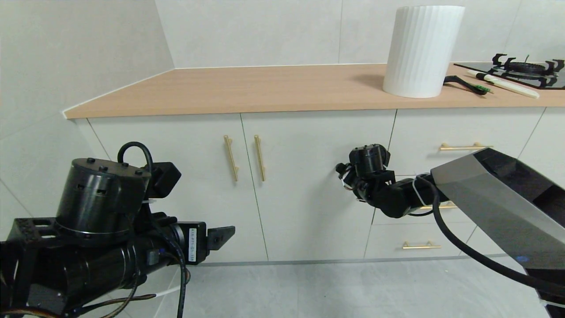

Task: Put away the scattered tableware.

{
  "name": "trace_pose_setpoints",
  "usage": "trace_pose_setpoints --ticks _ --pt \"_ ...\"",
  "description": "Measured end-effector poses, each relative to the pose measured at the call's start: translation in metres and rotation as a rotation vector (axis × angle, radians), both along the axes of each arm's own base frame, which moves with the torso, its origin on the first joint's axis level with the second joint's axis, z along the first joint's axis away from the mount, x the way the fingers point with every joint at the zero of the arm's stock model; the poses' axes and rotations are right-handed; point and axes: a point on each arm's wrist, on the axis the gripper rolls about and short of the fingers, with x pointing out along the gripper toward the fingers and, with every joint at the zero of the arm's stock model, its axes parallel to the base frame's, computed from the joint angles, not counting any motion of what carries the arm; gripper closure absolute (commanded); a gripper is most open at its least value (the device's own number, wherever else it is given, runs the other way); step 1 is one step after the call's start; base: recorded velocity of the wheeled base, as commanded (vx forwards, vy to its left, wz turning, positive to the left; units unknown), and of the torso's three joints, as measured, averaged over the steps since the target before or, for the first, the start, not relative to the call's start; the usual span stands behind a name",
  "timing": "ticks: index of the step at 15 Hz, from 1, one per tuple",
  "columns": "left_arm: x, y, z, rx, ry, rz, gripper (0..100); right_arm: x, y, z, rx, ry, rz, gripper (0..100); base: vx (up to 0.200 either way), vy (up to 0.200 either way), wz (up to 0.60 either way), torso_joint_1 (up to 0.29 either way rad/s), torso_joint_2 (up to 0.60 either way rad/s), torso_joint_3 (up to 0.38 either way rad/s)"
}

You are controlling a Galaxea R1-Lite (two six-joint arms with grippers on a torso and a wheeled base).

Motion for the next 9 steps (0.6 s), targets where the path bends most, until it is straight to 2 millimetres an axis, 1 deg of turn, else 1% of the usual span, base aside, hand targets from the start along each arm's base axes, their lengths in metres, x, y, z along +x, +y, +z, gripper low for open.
trace_pose_setpoints --ticks 3,5,7,9 --pt "0.0 0.0 0.0 0.001 0.0 0.0 0 0.004 -0.001 -0.002 -0.003 -0.003 -0.014 0 0.0 0.0 0.0 0.0 0.0 0.0" --pt "0.0 0.0 0.0 0.001 0.0 -0.001 0 0.003 -0.002 -0.001 -0.003 -0.001 -0.016 0 0.0 0.0 0.0 0.0 0.0 0.0" --pt "0.0 0.0 0.0 0.0 0.0 0.0 0 -0.003 -0.005 0.0 -0.003 0.014 0.0 0 0.0 0.0 0.0 0.0 0.0 0.0" --pt "0.0 0.0 0.0 0.0 0.0 0.0 0 -0.018 -0.005 0.003 0.004 0.049 0.07 0 0.0 0.0 0.0 0.0 0.0 0.0"
